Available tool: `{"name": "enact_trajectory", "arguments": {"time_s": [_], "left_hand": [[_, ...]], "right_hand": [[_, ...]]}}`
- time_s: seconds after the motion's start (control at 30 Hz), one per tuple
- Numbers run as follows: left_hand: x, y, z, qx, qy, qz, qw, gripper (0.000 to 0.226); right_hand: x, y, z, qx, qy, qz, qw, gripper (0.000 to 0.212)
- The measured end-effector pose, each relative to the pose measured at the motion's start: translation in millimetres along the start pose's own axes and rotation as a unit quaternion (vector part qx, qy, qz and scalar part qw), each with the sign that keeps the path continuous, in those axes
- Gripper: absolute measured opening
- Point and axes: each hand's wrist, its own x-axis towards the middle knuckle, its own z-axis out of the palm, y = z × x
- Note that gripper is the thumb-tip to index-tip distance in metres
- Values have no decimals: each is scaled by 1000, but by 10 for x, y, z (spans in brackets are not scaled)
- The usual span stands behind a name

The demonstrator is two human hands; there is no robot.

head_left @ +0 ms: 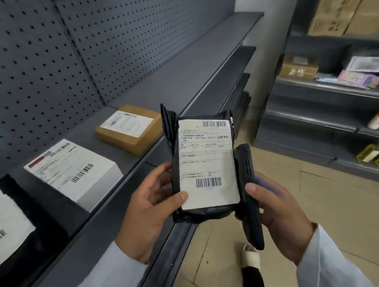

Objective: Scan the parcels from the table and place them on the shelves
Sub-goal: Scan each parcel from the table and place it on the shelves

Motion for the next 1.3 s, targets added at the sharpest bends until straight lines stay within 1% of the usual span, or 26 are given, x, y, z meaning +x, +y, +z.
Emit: {"name": "enact_trajectory", "arguments": {"time_s": [0.1, 0.13, 0.17, 0.27, 0.3, 0.37, 0.4, 0.5, 0.53, 0.63, 0.73, 0.8, 0.9, 1.0, 1.1, 1.3], "left_hand": [[417, 41, 175, -4, 48, 18, 999, 55], [550, 51, 242, -10, 64, 20, 998, 54], [681, 64, 304, -16, 85, 19, 996, 54], [1088, 142, 476, -17, 146, 20, 989, 56], [1209, 165, 535, -19, 159, 19, 987, 58], [1438, 207, 653, -23, 196, 17, 980, 57], [1548, 222, 708, -26, 216, 18, 976, 54], [1840, 233, 897, -29, 264, 24, 964, 53], [1925, 219, 946, -27, 284, 26, 958, 53], [2152, 167, 1086, -39, 339, 29, 939, 50], [2343, 110, 1209, -46, 364, 33, 930, 47], [2458, 67, 1266, -47, 379, 31, 924, 44], [2636, 8, 1332, -20, 400, 22, 916, 38], [2798, 4, 1323, 4, 428, 4, 904, 30], [2936, 26, 1238, 44, 451, -2, 891, 29], [3077, 108, 995, 112, 499, -17, 859, 28]], "right_hand": [[676, -150, -149, -20, -40, -1, 999, 104], [905, -212, -195, -21, -57, -2, 998, 109], [1132, -279, -238, -22, -80, -3, 997, 110], [1771, -527, -359, -16, -153, 19, 988, 96], [1972, -591, -399, -19, -175, 24, 984, 95], [2357, -703, -472, -25, -223, 39, 974, 102], [2532, -766, -499, -24, -245, 49, 968, 98], [3015, -922, -562, -22, -307, 73, 949, 57], [3151, -965, -566, -23, -317, 81, 945, 51], [3510, -1047, -546, -46, -353, 96, 930, 45], [3799, -1106, -532, -61, -374, 103, 920, 35], [3965, -1133, -538, -74, -390, 103, 912, 34], [4184, -1157, -538, -105, -413, 103, 899, 39], [4364, -1214, -454, -124, -423, 121, 889, 36], [4503, -1293, -307, -133, -421, 134, 887, 36], [4657, -1371, -25, -160, -443, 139, 871, 29]]}}
